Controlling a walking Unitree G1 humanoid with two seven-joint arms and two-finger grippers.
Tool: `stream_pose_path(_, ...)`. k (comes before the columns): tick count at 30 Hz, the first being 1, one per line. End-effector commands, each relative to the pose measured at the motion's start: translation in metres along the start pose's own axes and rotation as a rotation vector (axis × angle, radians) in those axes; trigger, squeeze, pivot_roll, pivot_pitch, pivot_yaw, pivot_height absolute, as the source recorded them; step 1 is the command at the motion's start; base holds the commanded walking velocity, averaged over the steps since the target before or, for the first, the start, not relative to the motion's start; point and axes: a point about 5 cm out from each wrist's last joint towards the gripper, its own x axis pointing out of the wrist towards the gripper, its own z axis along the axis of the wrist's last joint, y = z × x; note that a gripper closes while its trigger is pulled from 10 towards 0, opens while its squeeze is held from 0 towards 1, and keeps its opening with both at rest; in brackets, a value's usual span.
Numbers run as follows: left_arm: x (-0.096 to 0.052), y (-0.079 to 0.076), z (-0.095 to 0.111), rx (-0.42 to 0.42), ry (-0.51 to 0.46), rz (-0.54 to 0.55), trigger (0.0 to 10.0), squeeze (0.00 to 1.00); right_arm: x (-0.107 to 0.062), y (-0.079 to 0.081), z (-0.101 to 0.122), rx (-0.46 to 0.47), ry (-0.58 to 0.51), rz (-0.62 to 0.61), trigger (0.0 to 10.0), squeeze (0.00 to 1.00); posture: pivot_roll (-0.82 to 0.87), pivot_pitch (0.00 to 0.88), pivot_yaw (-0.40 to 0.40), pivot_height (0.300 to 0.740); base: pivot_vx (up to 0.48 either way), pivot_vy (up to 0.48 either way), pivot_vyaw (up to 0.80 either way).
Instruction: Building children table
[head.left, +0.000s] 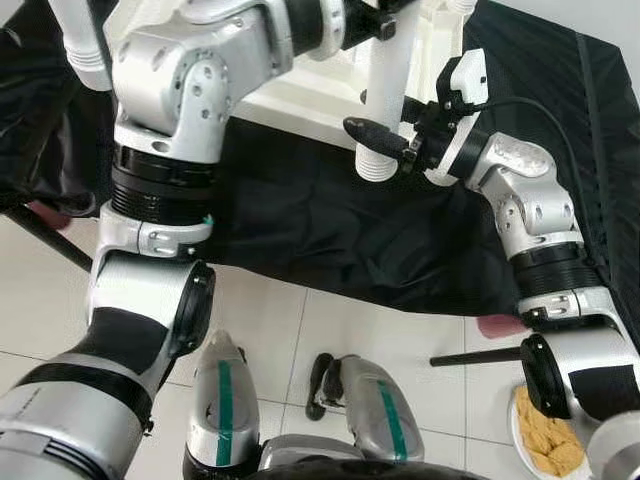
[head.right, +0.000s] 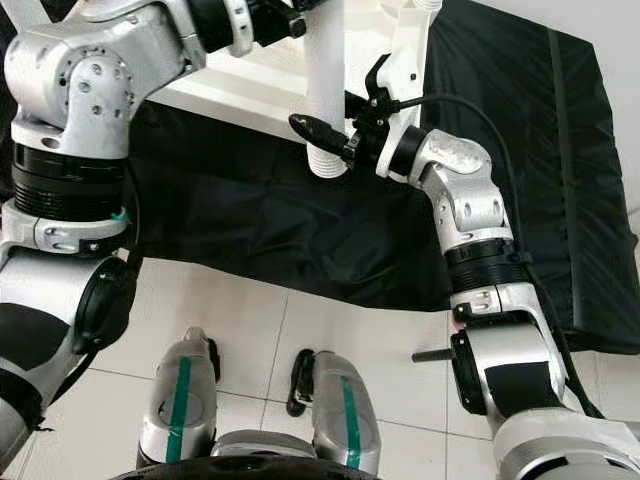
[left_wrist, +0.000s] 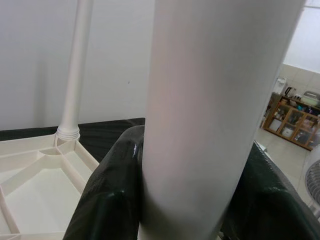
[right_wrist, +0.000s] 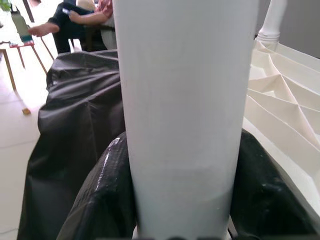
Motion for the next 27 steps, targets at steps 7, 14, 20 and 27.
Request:
stream_pose_path(7,0.005,-0.015,-0.002,-0.045,-0.007,-0.112,0.0,0.00,-0.006,-0.002,-0.003,0.008,-0.005,-0.084,10.0,0.00,0.08,0.000,-0.030,0.740,0.000,0.000,0.00)
stream_pose_path(14,0.005,-0.012,-0.007,-0.062,0.016,-0.107,0.0,0.00,-0.009,0.003,-0.008,0.005,0.000,-0.118,10.0,0.00,0.05,0.000,0.010,0.740,0.000,0.000,0.00)
stream_pose_path(20,0.006,-0.008,-0.013,-0.047,0.060,-0.080,10.0,0.00,-0.011,0.004,-0.012,0.028,0.005,-0.161,10.0,0.00,0.04,0.000,0.031,0.740,0.000,0.000,0.00)
stream_pose_path(27,0.002,0.000,-0.015,-0.056,0.065,-0.040,10.0,0.00,-0.009,0.001,-0.012,0.107,-0.012,-0.241,10.0,0.00,0.02,0.000,0.045,0.740,0.000,0.000,0.00)
